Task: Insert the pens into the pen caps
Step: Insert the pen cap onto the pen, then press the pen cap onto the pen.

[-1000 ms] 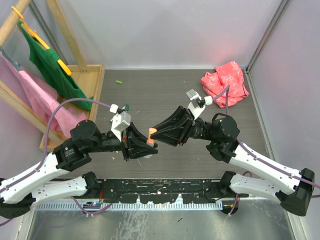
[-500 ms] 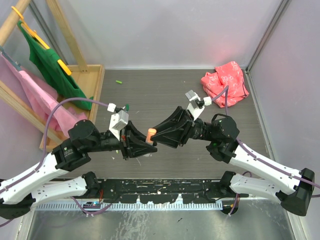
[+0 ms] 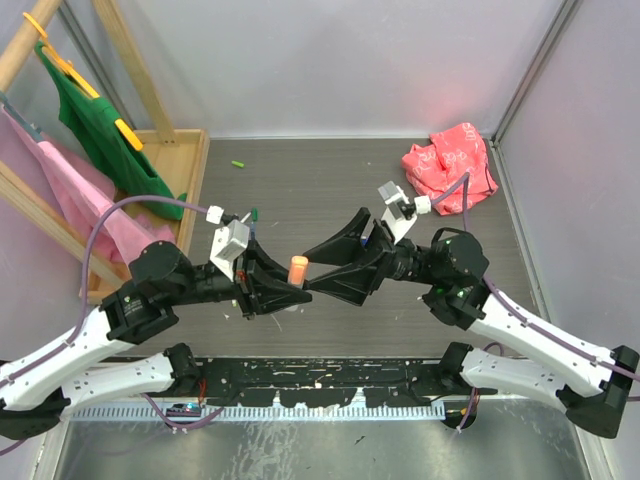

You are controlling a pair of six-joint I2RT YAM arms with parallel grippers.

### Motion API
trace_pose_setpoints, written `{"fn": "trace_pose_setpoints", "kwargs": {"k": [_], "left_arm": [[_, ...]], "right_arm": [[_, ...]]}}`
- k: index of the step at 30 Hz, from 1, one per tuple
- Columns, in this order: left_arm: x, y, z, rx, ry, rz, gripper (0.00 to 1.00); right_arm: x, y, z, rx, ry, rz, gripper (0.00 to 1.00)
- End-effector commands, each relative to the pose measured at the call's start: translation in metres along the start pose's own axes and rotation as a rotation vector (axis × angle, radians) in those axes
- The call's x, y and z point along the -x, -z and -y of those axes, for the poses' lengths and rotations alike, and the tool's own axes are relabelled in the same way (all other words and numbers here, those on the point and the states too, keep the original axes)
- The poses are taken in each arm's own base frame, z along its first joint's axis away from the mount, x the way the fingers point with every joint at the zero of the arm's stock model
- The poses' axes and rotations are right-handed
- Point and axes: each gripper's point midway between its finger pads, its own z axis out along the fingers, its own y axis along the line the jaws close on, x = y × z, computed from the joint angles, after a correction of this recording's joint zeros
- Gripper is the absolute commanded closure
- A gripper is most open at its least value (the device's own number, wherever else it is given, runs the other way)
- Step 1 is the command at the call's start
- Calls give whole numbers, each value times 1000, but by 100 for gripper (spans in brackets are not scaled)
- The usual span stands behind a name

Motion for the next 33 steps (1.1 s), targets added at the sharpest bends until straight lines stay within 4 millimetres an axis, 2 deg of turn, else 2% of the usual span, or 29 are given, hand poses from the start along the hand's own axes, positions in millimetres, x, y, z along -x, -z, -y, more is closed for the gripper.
{"fn": "trace_pose_setpoints", "kwargs": {"k": [1,7,14,22,33], "left_arm": [[24,4,6,0,-31,75,100],[20,3,1,21,-20,58,100],[16,-1,-3,34,-3,42,100],[7,-4,-15,82,26,29,100],[-3,-6,-24,116,57,18,100]], "right_arm": [[37,4,-22,-4,120,72,32],[57,7,-16,-106,171,106,32],[74,0,-13,-149,220,108,32],[78,0,-11,-166,256,111,32],[74,-6,6,-200,272,102,32]]}}
